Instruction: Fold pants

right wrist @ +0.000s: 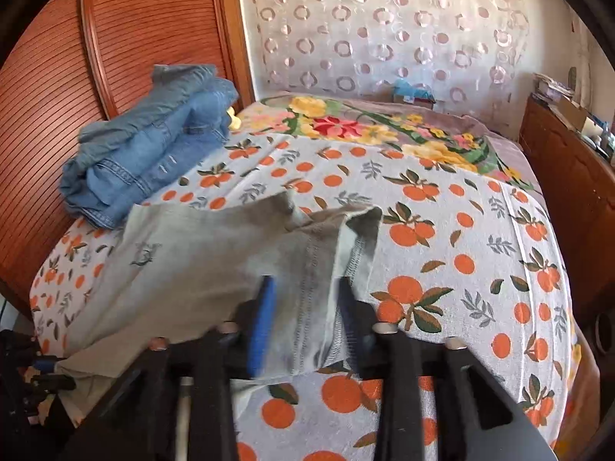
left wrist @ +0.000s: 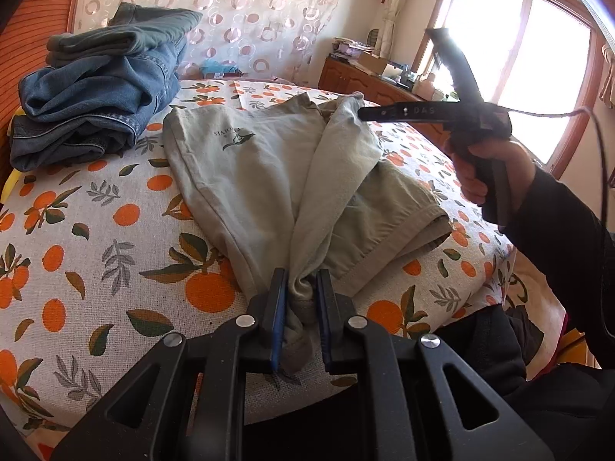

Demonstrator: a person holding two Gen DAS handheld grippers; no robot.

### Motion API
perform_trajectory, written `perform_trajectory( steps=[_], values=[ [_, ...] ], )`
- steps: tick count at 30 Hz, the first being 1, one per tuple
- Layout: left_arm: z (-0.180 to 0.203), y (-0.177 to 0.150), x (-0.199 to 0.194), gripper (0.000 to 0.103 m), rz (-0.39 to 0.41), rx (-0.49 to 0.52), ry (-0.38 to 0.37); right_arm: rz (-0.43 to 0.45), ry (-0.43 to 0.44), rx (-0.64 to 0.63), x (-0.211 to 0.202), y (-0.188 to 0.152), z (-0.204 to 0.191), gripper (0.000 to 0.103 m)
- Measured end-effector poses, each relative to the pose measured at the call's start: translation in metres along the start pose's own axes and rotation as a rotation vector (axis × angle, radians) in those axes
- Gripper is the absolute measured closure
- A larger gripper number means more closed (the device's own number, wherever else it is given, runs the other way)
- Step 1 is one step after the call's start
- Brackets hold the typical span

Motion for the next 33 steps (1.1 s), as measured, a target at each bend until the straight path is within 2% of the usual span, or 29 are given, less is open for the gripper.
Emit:
perform_trajectory(
  steps=[3, 7, 9, 12, 15, 18, 25, 29, 33],
  values=[
    [0.0, 0.0, 0.0, 0.087, 0.001, 0.002, -0.001, -0.035, -0.001, 0.026, 0.014, -0.001, 0.006, 0.05],
    [0.0, 0.0, 0.0, 0.087, 0.003, 0.005, -0.002, -0.057, 0.041, 0.033, 0.021, -0.003, 0.003, 0.051],
    [0.0, 0.0, 0.0, 0.087, 0.004, 0.005, -0.002, -0.069, 0.066, 0.033, 0.023, -0.004, 0.0, 0.066],
    [0.0, -0.001, 0.001, 0.087, 0.004, 0.006, -0.002, -0.093, 0.109, 0.025, 0.025, -0.005, -0.004, 0.084],
    [0.0, 0.0, 0.0, 0.087, 0.004, 0.007, -0.004, -0.103, 0.13, 0.019, 0.029, -0.004, -0.005, 0.094],
    [0.0, 0.0, 0.0, 0.087, 0.005, 0.007, -0.006, -0.083, 0.127, 0.009, 0.027, -0.002, -0.008, 0.097],
    [-0.001, 0.002, -0.005, 0.09, 0.024, -0.007, 0.001, 0.056, 0.117, 0.0, -0.013, 0.027, -0.015, 0.097],
    [-0.002, 0.002, -0.017, 0.092, 0.051, -0.019, -0.005, 0.093, 0.121, -0.066, -0.024, 0.051, -0.039, 0.097],
    [-0.006, -0.001, -0.025, 0.092, 0.052, -0.038, -0.011, 0.093, 0.137, -0.141, -0.011, 0.071, -0.075, 0.097]
  ],
)
Point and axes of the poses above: each gripper's, at about its wrist camera, not at the fingertips, and x roughly the way its jaws point, z to its right, y to its top, the point moved 6 cm from there along x, roughly the way its jaws point, and after that the axes turned 3 degrees about x, right-handed, at the moved point
